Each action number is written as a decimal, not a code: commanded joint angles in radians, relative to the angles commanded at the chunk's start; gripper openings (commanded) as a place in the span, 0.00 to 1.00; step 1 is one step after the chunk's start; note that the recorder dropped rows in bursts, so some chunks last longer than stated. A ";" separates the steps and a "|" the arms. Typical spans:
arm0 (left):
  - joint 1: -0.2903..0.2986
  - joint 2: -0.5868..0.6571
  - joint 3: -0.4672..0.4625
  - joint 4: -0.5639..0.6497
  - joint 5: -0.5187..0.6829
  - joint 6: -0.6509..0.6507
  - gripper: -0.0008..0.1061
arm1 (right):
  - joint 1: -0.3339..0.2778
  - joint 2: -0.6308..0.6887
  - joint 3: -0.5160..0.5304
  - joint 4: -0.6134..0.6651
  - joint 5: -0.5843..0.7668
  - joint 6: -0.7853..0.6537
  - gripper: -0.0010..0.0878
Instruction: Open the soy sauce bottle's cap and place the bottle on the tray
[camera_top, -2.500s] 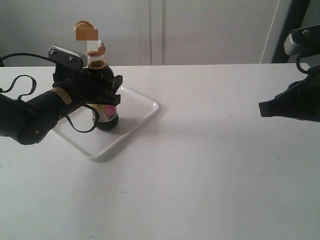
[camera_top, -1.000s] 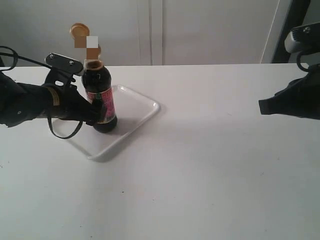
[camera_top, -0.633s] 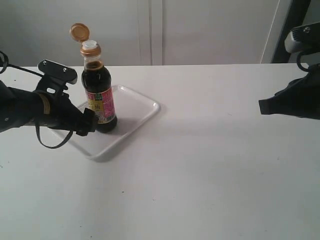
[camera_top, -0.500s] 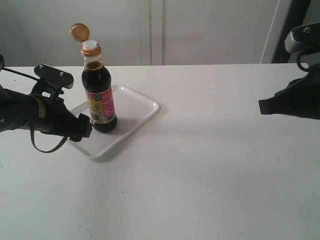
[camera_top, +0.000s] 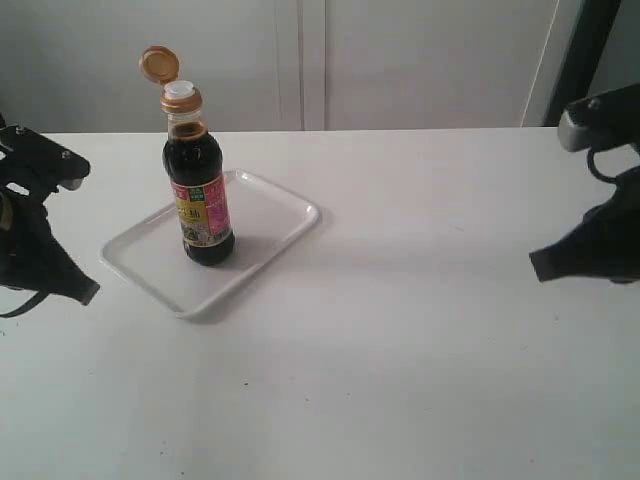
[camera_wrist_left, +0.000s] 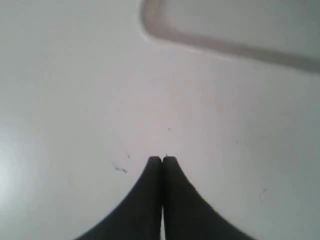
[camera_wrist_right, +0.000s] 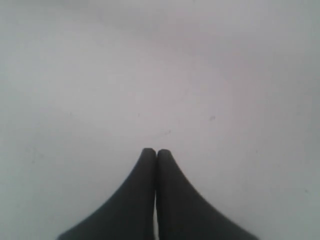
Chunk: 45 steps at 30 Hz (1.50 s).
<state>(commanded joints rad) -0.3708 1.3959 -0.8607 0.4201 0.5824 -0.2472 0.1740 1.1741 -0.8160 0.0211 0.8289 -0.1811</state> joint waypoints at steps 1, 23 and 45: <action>0.000 -0.012 0.000 -0.061 0.020 0.053 0.01 | -0.007 0.005 0.000 -0.014 0.009 0.016 0.01; 0.000 -0.683 0.210 -0.362 0.100 0.191 0.01 | -0.162 -0.580 0.197 0.073 -0.206 0.067 0.01; 0.000 -1.143 0.400 -0.362 -0.103 0.092 0.01 | -0.162 -1.000 0.448 0.163 -0.427 -0.037 0.01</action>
<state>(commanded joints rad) -0.3708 0.2526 -0.4606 0.0584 0.4794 -0.1549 0.0116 0.1740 -0.3684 0.1839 0.4022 -0.2186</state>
